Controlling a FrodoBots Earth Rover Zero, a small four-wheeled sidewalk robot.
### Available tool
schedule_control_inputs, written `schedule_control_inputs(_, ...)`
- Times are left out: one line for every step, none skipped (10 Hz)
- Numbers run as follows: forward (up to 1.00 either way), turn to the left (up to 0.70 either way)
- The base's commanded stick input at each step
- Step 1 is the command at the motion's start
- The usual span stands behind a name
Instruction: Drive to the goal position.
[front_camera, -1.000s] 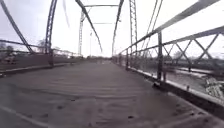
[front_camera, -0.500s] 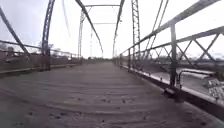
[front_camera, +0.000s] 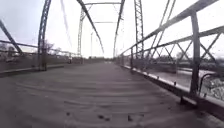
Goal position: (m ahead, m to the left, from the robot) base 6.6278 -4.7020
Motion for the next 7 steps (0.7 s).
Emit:
schedule_control_inputs(1.0,0.0)
schedule_control_inputs(1.0,0.0)
schedule_control_inputs(1.0,0.0)
schedule_control_inputs(1.0,0.0)
schedule_control_inputs(1.0,0.0)
schedule_control_inputs(1.0,0.0)
schedule_control_inputs(1.0,0.0)
